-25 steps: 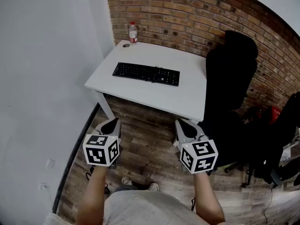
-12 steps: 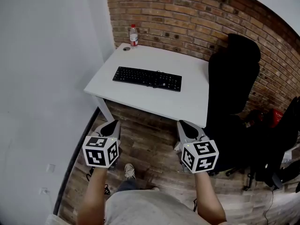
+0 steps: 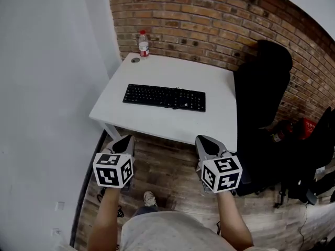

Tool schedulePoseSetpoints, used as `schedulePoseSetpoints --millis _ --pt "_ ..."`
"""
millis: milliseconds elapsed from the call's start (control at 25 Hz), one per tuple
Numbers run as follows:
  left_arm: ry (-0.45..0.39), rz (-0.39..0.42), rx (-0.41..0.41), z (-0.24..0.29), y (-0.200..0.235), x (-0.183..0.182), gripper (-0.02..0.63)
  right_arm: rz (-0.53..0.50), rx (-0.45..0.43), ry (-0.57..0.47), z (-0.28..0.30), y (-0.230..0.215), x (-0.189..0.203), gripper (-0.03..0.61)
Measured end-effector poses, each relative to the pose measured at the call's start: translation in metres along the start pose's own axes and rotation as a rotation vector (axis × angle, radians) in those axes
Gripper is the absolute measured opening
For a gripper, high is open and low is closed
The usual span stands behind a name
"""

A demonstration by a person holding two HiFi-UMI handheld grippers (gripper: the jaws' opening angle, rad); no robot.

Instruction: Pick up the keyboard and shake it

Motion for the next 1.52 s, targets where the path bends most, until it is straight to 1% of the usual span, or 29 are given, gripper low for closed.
schedulePoseSetpoints --millis 120,480,760,960,1200,1520 --pt "0.022 0.003 0.026 0.011 0.023 -0.009 -0.008 0.003 0.021 0.019 0.018 0.011 -0.006 0.012" --pt "0.041 0.002 0.091 0.036 0.096 -0.033 -0.008 0.018 0.098 0.051 0.068 0.043 -0.025 0.012" --pt "0.056 -0.001 0.133 0.047 0.139 -0.047 -0.008 0.029 0.146 0.070 0.090 0.064 -0.038 0.011" --pt "0.067 -0.012 0.157 0.058 0.154 -0.047 -0.008 0.033 0.176 0.088 0.098 0.068 -0.038 0.012" --pt "0.079 -0.001 0.181 0.072 0.162 -0.050 -0.008 0.052 0.205 0.094 0.107 0.064 -0.036 0.012" --pt "0.088 -0.004 0.173 0.095 0.179 -0.051 -0.008 0.067 0.223 0.098 0.130 0.050 -0.032 0.012"
Point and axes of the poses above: the fingertips, and each gripper's own axes: z forward along the fingers, y to its left, x out of its underside, the point moved 10 cm from there along -z, backward along the fingers, and after that the axes turned 15 degrees about x, right-handed, at the moved point
